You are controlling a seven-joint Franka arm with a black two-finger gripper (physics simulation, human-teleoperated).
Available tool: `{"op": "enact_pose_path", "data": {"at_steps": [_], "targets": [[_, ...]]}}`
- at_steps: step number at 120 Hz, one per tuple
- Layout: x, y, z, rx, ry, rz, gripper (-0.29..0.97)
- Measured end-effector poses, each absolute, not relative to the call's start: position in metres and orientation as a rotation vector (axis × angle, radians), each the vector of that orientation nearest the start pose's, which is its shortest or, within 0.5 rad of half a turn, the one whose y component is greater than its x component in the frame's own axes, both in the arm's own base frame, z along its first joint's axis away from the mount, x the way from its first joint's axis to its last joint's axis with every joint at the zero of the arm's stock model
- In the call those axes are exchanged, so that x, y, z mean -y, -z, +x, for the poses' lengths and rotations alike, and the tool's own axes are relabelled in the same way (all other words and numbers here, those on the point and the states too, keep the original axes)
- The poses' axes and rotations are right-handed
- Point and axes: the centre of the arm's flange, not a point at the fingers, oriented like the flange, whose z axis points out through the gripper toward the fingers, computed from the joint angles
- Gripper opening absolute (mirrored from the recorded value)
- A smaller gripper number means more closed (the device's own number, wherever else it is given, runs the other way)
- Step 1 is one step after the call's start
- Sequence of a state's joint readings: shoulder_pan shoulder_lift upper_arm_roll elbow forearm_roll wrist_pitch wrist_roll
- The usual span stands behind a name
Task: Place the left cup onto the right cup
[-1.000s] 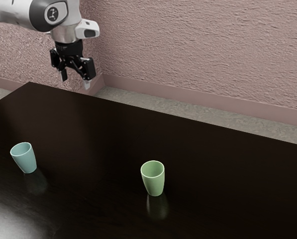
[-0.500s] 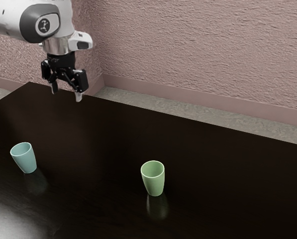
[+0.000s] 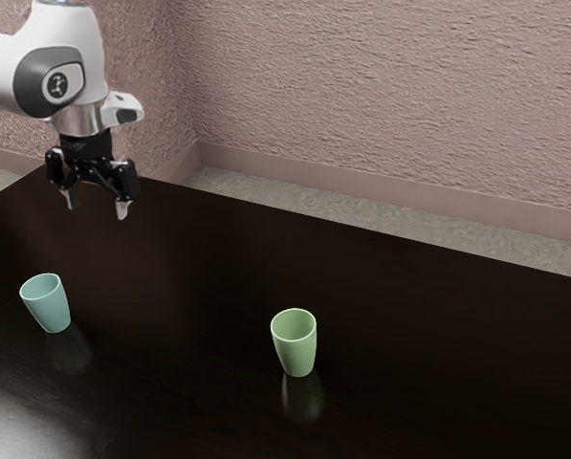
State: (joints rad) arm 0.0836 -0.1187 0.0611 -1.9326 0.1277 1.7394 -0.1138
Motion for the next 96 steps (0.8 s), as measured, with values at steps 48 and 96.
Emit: {"op": "enact_pose_path", "data": {"at_steps": [48, 96], "targets": [[-0.131, -0.500, 0.489, 0.424, -0.077, -2.998, 0.68], [-0.143, -0.486, 0.466, 0.442, -0.038, -3.006, 0.68]]}}
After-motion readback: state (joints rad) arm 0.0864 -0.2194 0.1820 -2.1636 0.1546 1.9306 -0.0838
